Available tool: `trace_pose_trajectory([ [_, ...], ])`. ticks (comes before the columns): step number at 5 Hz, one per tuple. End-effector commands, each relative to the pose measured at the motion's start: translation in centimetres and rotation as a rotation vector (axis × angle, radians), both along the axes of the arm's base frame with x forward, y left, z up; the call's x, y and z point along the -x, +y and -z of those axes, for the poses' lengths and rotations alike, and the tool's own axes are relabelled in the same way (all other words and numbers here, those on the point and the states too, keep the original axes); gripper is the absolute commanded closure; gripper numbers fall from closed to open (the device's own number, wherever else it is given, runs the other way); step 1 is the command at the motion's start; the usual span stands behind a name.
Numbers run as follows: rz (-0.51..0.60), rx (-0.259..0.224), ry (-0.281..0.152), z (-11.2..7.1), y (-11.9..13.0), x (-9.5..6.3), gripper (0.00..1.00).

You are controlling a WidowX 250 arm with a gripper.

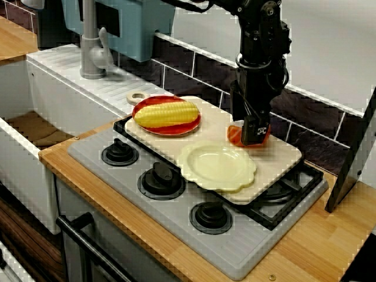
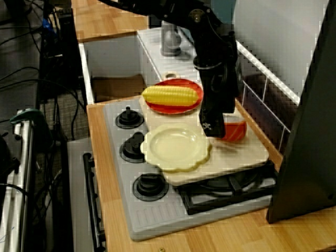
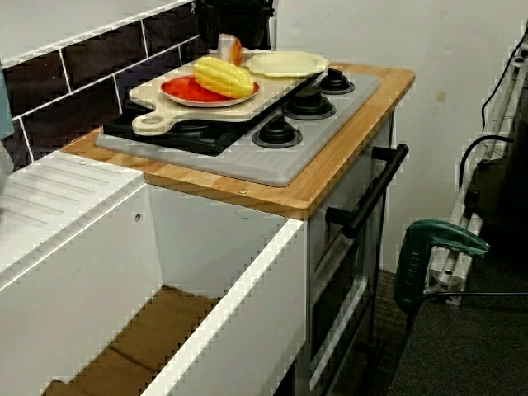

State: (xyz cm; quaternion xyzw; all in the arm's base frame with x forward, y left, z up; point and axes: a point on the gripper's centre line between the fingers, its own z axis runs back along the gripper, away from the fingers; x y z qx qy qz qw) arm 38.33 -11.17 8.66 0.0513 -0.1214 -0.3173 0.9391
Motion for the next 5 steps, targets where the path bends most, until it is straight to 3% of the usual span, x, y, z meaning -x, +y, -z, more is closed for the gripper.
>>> trace_pose_trajectory([
  [1, 0.005, 0.007, -0.044, -0.8, -0.1, 0.3, 0.76],
  [2, -0.002, -0.002, -0.054, -0.7, 0.0, 0.6, 1.00],
  [5, -0.017, 0.085, -0.062, -3.9, 1.6, 2.0, 1.00],
])
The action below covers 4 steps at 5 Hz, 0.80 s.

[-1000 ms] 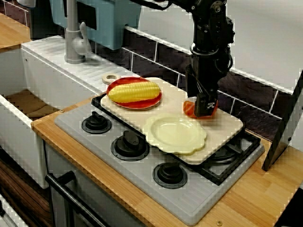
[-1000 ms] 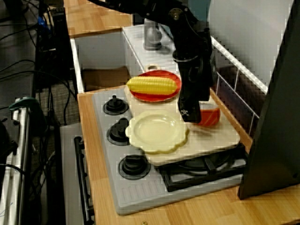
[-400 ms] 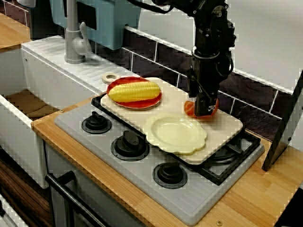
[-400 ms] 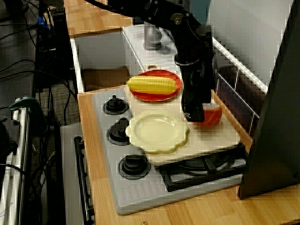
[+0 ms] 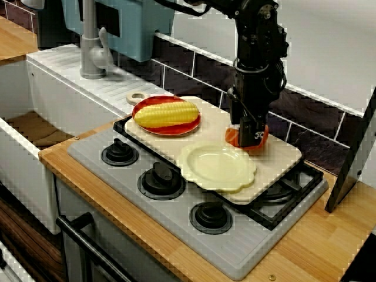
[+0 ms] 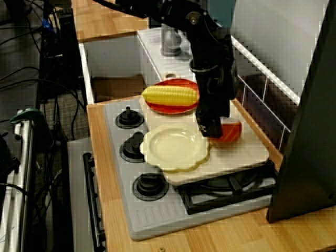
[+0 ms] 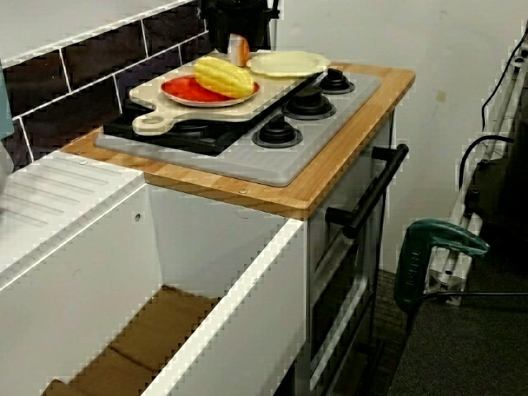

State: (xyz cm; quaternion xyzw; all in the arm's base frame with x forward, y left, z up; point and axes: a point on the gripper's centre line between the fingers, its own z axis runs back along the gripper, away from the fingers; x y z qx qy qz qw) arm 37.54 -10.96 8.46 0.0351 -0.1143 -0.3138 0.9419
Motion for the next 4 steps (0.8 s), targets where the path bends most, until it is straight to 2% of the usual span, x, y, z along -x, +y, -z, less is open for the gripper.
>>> trace_pose_trajectory([
  [1, -0.013, 0.077, -0.096, -5.1, 1.9, 1.9, 1.00],
  [3, 0.019, 0.107, -0.098, -6.5, 2.2, 4.1, 1.00],
  [4, 0.042, 0.092, -0.112, -6.3, 1.8, 5.5, 1.00],
])
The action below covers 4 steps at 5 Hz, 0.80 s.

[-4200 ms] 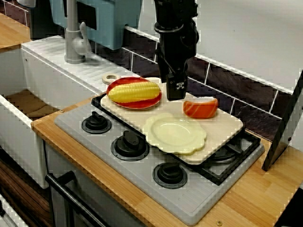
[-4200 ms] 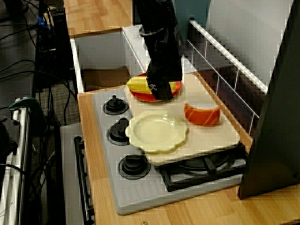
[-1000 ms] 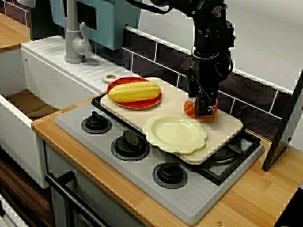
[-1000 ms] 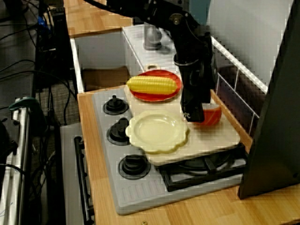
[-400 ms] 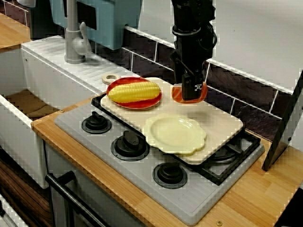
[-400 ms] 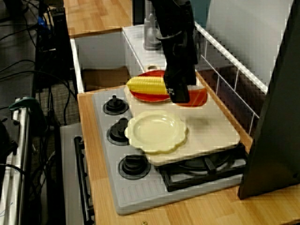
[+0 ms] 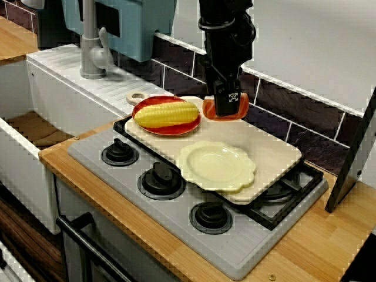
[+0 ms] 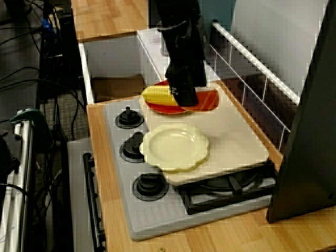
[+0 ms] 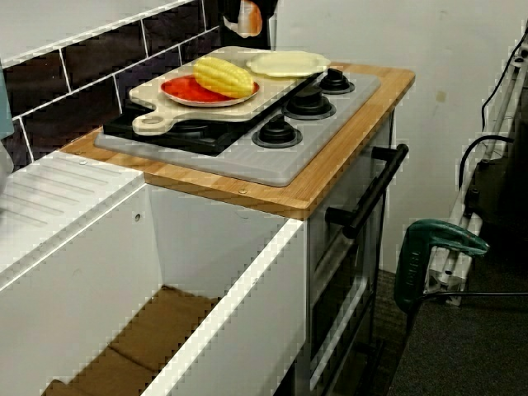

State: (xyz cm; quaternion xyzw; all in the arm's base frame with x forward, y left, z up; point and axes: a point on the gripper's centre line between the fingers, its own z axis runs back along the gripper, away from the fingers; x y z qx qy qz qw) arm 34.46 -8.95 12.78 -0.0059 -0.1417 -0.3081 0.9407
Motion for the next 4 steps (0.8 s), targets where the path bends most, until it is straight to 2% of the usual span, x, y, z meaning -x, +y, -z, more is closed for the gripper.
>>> trace_pose_trajectory([
  [1, 0.058, -0.017, -0.088, -1.5, -0.7, 3.5, 1.00],
  [2, 0.079, -0.036, -0.090, -1.0, -1.4, 4.3, 1.00],
  [4, 0.104, -0.086, -0.073, 1.3, -2.2, 4.8, 1.00],
])
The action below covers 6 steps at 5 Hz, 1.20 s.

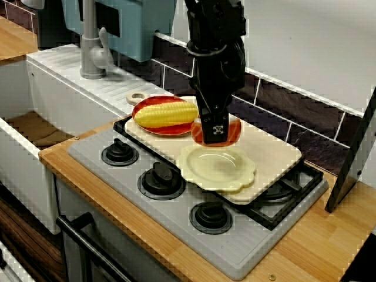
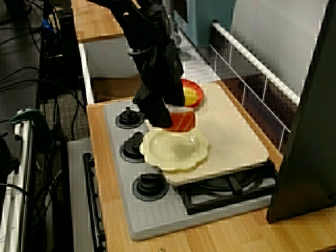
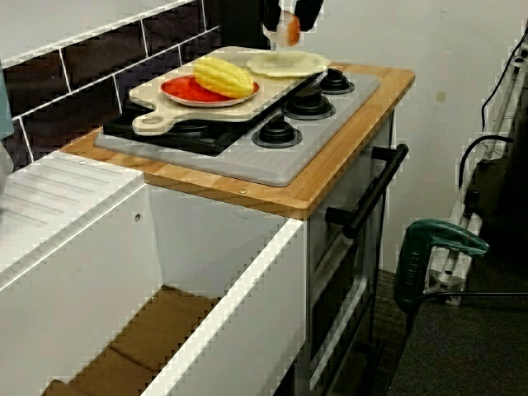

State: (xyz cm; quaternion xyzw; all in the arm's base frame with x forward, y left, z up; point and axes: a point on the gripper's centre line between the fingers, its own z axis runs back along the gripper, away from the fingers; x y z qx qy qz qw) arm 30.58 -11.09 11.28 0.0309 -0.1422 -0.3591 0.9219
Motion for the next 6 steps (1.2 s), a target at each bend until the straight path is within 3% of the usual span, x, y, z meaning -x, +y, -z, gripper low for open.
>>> trace_pose_trajectory([
  [1, 0.012, -0.014, -0.027, 0.2, -0.2, 1.0, 1.00],
  [2, 0.011, -0.027, -0.015, 0.3, -0.1, 0.9, 0.00],
  [6, -0.024, -0.004, -0.003, -0.2, 1.1, 0.1, 0.00],
])
